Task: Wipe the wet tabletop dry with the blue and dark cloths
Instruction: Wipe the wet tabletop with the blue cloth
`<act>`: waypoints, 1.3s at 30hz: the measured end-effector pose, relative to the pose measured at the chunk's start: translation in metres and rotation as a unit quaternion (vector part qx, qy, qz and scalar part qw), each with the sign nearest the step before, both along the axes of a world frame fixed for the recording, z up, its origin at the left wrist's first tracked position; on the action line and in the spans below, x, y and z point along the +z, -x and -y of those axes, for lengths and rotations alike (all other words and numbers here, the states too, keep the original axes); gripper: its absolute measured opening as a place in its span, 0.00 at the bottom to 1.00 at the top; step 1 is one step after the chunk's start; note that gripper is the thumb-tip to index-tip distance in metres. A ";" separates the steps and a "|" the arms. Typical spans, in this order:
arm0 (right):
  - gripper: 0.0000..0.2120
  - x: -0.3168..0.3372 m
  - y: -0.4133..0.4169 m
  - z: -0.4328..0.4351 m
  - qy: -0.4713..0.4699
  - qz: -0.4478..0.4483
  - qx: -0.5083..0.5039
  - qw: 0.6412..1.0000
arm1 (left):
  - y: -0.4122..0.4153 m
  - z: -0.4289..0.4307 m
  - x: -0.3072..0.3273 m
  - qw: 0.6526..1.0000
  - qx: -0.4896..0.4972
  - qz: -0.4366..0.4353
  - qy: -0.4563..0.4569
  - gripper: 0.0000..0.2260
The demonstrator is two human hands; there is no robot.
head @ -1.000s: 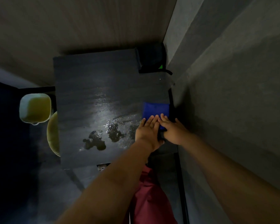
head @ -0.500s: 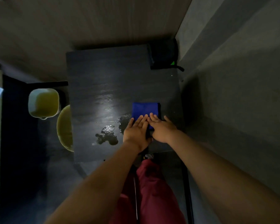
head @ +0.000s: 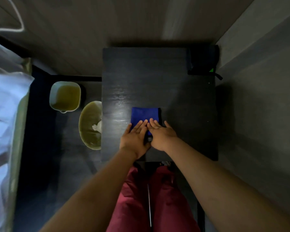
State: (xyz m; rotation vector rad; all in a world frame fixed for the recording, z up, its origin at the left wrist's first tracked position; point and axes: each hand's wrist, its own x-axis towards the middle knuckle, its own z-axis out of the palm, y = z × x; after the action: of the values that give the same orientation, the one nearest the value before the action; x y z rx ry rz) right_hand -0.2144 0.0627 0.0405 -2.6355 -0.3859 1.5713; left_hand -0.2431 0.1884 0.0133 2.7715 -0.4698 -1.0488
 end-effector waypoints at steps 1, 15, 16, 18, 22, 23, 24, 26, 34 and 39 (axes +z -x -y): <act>0.33 0.000 -0.001 -0.007 0.000 0.002 0.003 1.000 | 0.000 -0.007 0.000 1.000 0.004 0.002 0.002 0.33; 0.33 -0.002 -0.009 -0.093 -0.015 0.004 0.020 1.000 | 0.002 -0.093 -0.004 0.999 0.051 0.014 0.011 0.34; 0.33 -0.002 -0.010 -0.098 -0.014 0.006 0.022 1.000 | 0.002 -0.097 -0.004 0.998 0.053 0.015 0.011 0.34; 0.33 -0.003 -0.012 -0.107 -0.014 0.008 0.027 1.000 | 0.001 -0.105 -0.003 0.998 0.058 0.015 0.010 0.34; 0.35 -0.003 -0.017 -0.122 0.000 0.006 0.042 0.999 | -0.001 -0.116 -0.002 0.998 0.068 0.006 0.007 0.36; 0.35 -0.004 -0.017 -0.124 0.005 0.006 0.043 0.999 | -0.002 -0.116 -0.002 0.998 0.067 -0.001 0.005 0.37; 0.36 -0.003 -0.017 -0.124 0.006 0.005 0.043 0.999 | -0.003 -0.116 -0.001 0.998 0.066 -0.009 0.004 0.37; 0.36 -0.003 -0.015 -0.122 0.006 0.004 0.046 0.999 | -0.004 -0.114 0.000 0.998 0.064 -0.025 0.004 0.38; 0.36 -0.003 -0.017 -0.125 0.032 0.007 0.063 0.997 | -0.009 -0.108 0.001 0.997 0.060 -0.057 0.001 0.41; 0.37 -0.005 -0.012 -0.123 0.033 0.024 0.072 0.997 | -0.007 -0.102 0.001 0.996 0.060 -0.060 0.002 0.42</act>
State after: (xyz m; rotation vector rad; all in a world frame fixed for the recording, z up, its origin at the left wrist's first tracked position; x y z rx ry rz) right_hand -0.2021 0.1855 0.0357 -2.7551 -0.5490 1.5887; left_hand -0.2365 0.2905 0.0139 2.6746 -0.2859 -1.1759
